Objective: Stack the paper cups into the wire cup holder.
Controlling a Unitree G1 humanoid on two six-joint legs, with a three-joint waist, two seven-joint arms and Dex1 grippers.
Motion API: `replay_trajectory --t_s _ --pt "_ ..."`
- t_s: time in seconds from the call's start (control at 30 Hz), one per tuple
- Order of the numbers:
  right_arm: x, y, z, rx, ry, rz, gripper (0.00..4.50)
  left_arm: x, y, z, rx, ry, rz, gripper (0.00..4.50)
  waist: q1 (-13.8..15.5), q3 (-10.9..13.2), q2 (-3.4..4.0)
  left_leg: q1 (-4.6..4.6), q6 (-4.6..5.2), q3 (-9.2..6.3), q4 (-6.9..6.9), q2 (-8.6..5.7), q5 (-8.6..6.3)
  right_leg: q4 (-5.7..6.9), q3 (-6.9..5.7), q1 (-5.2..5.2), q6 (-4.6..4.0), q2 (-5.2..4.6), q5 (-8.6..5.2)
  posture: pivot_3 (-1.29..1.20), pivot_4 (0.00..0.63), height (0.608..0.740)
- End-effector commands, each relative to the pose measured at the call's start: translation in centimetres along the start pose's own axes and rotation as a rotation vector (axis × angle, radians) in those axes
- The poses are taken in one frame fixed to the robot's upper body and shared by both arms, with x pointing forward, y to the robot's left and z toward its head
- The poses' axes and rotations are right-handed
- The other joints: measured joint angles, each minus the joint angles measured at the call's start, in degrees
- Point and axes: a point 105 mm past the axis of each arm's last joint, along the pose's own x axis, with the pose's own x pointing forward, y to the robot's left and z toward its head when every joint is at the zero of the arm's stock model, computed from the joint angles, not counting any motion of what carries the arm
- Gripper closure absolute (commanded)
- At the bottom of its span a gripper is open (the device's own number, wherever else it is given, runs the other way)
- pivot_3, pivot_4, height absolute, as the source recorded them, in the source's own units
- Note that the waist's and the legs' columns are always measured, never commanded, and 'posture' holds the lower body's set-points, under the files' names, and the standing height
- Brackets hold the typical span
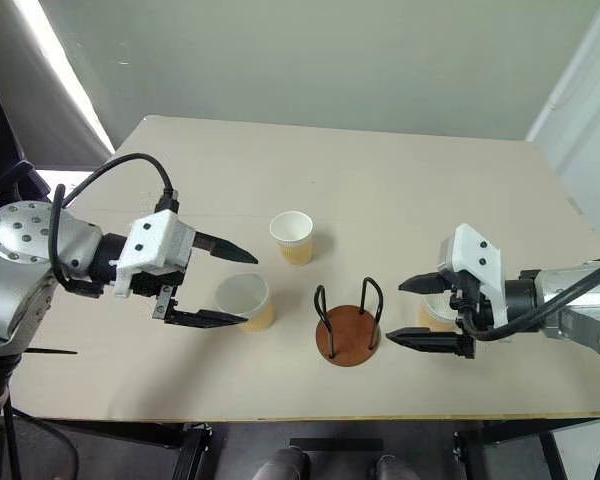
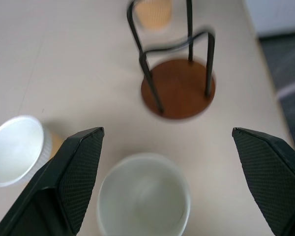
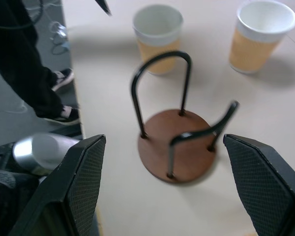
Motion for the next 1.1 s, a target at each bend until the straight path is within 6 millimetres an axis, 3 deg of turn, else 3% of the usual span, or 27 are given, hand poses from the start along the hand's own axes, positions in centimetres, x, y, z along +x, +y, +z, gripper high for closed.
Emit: replay_trajectory --t_s 0.03,0.3,0.83,0.93,1.1 --pt "-0.8 0.2 1.4 -0.045 -0.026 -0.008 0.62 -0.2 0.0 -0.7 0.095 0.103 0.010 0.00 0.0 0.0 0.00 0.00 0.00 0.00 0.00 0.00 0.00 0.00 0.00 -0.01 0.00 0.00 0.00 0.00 0.150 0.740" --pt "-0.9 0.6 2.4 -0.057 -0.058 0.025 0.62 0.6 -0.1 -2.1 0.135 0.192 0.009 0.00 0.0 0.0 0.00 -0.04 0.04 0.00 0.00 0.00 -0.02 0.00 0.00 -0.04 -0.01 -0.01 0.00 0.00 0.150 0.740" --pt "-0.8 0.3 2.6 -0.051 -0.065 0.011 0.62 1.4 -0.1 -3.9 0.144 0.255 -0.021 0.00 0.0 0.0 0.01 -0.08 0.02 0.00 0.00 0.00 -0.06 0.02 0.00 -0.10 -0.02 -0.01 -0.01 0.00 0.150 0.740" --pt "-0.7 0.3 2.9 -0.056 -0.081 0.012 0.59 1.8 -0.5 -4.0 0.135 0.245 -0.048 0.60 0.0 0.0 0.01 -0.09 0.02 0.00 0.00 0.00 -0.06 0.02 0.00 -0.11 -0.02 -0.01 -0.01 0.00 0.150 0.740" --pt "-0.9 0.6 4.0 -0.117 -0.132 0.034 0.59 2.0 -0.9 -4.2 0.124 0.237 -0.088 2.34 0.0 0.0 0.01 -0.09 0.02 0.00 0.00 0.00 -0.06 0.03 0.00 -0.12 -0.02 -0.01 -0.01 0.00 0.150 0.740"
